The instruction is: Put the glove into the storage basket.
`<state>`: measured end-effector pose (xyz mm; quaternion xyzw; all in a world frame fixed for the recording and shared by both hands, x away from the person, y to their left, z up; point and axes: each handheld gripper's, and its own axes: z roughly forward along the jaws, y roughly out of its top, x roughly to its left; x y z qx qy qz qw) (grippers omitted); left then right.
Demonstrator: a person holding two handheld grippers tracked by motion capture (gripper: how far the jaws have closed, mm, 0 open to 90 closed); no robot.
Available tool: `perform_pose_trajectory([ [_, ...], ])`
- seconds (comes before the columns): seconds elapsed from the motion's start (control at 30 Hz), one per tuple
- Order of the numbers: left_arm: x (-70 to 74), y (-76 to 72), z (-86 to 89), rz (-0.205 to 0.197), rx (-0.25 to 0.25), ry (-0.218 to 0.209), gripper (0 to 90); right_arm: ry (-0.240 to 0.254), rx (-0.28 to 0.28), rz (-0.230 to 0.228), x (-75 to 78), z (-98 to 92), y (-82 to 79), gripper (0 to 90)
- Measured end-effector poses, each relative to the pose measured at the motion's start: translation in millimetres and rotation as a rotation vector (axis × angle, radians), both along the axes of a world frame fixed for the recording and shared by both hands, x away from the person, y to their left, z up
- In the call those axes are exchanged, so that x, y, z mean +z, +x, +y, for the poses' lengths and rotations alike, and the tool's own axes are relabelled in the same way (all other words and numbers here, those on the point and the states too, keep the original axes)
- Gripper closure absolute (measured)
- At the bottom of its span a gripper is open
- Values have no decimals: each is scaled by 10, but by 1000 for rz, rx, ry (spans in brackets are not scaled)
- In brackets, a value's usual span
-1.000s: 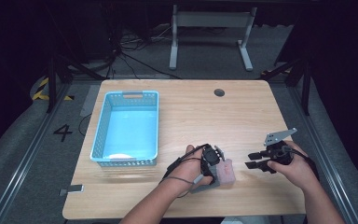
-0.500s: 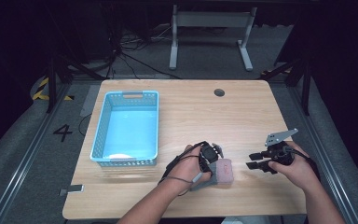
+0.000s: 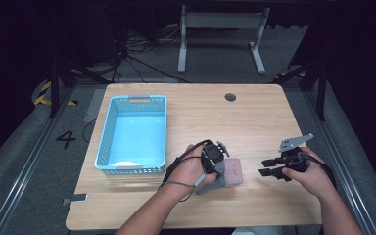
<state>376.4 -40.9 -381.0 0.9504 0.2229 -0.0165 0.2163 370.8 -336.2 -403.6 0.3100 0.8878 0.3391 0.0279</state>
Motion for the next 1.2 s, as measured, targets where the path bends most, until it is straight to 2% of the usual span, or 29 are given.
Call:
perform_pose_trajectory([
  [0.27, 203, 0, 159, -25, 21, -29, 698, -4, 7, 7, -17, 41, 47, 564],
  [0.6, 484, 51, 506, -69, 112, -72, 698, 1, 33, 5, -16, 136, 145, 558],
  [0.7, 565, 57, 623, -86, 145, -73, 696, -1, 40, 7, -22, 170, 182, 557],
  [1.07, 754, 78, 969, -109, 224, -118, 696, -5, 65, 13, -30, 269, 259, 546],
  [1.2, 819, 117, 1122, -127, 260, -125, 694, 9, 73, 23, -27, 285, 252, 545],
])
